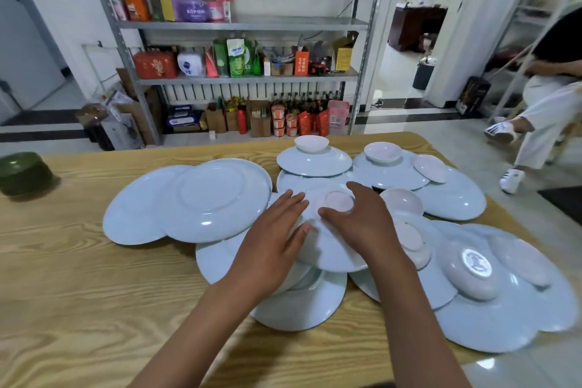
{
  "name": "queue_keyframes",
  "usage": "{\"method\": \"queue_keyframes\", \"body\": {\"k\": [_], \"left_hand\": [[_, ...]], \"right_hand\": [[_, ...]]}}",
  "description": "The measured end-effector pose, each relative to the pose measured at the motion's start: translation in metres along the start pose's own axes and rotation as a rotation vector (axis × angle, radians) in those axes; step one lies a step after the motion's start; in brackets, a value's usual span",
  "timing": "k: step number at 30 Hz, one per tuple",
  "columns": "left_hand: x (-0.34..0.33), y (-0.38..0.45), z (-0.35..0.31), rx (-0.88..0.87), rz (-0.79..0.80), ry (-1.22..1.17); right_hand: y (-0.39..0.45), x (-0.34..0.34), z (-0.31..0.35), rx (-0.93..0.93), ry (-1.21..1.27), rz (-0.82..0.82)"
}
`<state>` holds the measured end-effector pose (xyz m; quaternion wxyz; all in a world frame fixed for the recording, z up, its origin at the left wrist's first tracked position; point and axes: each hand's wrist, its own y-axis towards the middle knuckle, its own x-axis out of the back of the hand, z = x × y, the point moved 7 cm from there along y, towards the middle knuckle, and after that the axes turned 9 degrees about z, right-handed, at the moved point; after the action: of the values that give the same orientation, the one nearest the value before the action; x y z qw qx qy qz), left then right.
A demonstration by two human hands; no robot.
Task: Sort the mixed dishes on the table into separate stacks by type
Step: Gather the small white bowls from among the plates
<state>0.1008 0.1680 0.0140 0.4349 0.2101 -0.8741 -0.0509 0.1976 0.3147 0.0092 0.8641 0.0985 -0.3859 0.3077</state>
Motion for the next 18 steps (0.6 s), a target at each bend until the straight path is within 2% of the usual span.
{"method": "queue_keyframes", "body": {"k": [7, 14, 18], "left_hand": [[0.001, 0.0, 0.006, 0.027, -0.006, -0.012], [0.006, -0.005, 0.011, 0.035, -0.019, -0.021], [0.014, -0.004, 0.019, 0.054, -0.046, -0.013]], "right_hand": [[0.001, -0.001, 0.001, -0.022, -0.045, -0.004], [0.006, 0.001, 0.0, -0.057, 0.029, -0.079], [0.008, -0.006, 0.004, -0.048, -0.003, -0.002]]}}
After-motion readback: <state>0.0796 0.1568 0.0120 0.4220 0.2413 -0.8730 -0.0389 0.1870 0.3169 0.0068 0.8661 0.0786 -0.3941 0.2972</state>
